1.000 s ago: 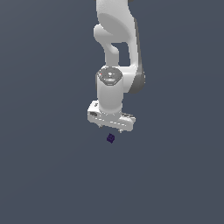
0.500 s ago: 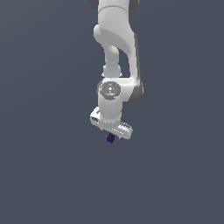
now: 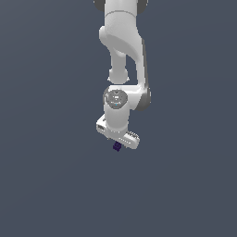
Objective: Pick up the object and move it to a goal position.
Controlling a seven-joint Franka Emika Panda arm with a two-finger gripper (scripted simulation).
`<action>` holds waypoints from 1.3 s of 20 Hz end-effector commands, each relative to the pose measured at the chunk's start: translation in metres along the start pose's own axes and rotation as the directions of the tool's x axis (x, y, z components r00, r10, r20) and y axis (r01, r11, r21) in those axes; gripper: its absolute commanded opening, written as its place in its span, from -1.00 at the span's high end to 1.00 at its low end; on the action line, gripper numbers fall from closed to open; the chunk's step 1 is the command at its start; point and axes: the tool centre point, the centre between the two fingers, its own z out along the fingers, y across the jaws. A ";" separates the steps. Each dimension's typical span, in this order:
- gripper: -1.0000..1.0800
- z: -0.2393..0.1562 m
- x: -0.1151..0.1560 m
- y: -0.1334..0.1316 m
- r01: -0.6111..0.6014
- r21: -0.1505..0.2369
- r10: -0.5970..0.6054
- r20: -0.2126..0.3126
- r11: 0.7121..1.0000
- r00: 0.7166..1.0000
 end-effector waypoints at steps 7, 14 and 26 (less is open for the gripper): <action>-0.92 0.035 -0.001 0.001 -0.004 0.000 0.004 0.000 1.000 1.000; -0.92 0.049 0.000 0.000 -0.005 0.000 0.005 0.000 1.000 1.000; 1.00 0.049 0.000 0.000 -0.005 0.000 0.005 0.000 1.000 1.000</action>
